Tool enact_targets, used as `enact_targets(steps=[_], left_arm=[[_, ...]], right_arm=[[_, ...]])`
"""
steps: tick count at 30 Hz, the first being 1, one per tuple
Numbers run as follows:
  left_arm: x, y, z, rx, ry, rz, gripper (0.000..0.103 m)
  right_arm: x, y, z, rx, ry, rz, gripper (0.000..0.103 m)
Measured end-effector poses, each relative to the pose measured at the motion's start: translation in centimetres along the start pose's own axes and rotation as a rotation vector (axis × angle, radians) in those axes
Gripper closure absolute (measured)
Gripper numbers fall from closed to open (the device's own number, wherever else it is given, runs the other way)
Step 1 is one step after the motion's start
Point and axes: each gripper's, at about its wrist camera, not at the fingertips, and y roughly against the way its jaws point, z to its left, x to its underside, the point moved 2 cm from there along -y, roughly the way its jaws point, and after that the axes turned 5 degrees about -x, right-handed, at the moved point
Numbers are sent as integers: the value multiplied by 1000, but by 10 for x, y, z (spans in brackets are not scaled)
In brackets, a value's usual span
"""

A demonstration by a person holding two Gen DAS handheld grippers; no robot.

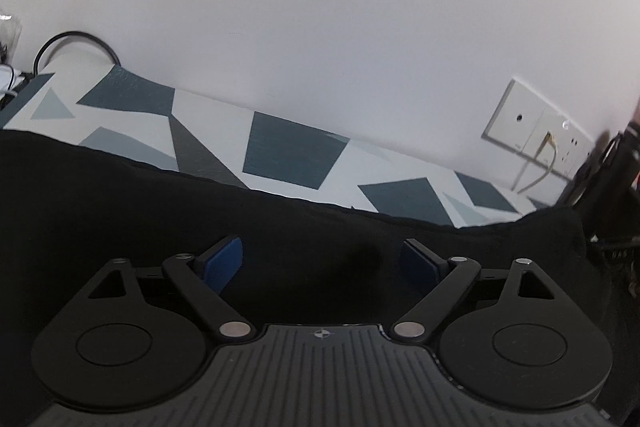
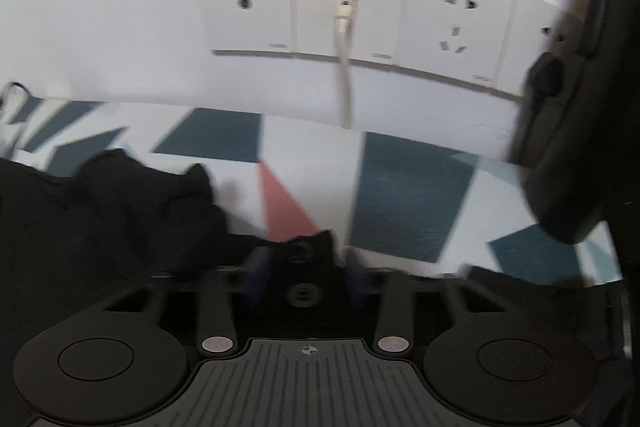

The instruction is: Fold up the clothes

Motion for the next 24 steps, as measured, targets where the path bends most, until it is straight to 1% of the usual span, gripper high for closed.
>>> enact_targets(steps=[1, 2, 4, 8, 11, 16, 18, 23, 24], left_arm=[[0, 0, 0, 2, 1, 0, 13], [0, 0, 1, 4, 4, 0, 13], [0, 0, 2, 13, 12, -1, 12], [-1, -1, 1, 14, 9, 1, 11], [0, -1, 1, 15, 9, 1, 11], [0, -1, 1, 20, 13, 0, 10], [0, -1, 2, 22, 16, -1, 10], [0, -1, 3, 28, 21, -2, 9], [0, -1, 3, 28, 21, -2, 9]], right_arm=[[0, 1, 1, -7, 2, 0, 83], [1, 1, 4, 14, 20, -4, 88], [2, 3, 5, 25, 20, -13, 89], [5, 4, -9, 66, -49, -47, 89], [8, 5, -25, 139, -112, -76, 89], [18, 13, -54, 301, -226, -105, 89], [23, 17, -65, 362, -274, -107, 89], [39, 28, -83, 504, -335, -90, 89], [41, 30, -86, 517, -352, -86, 88]])
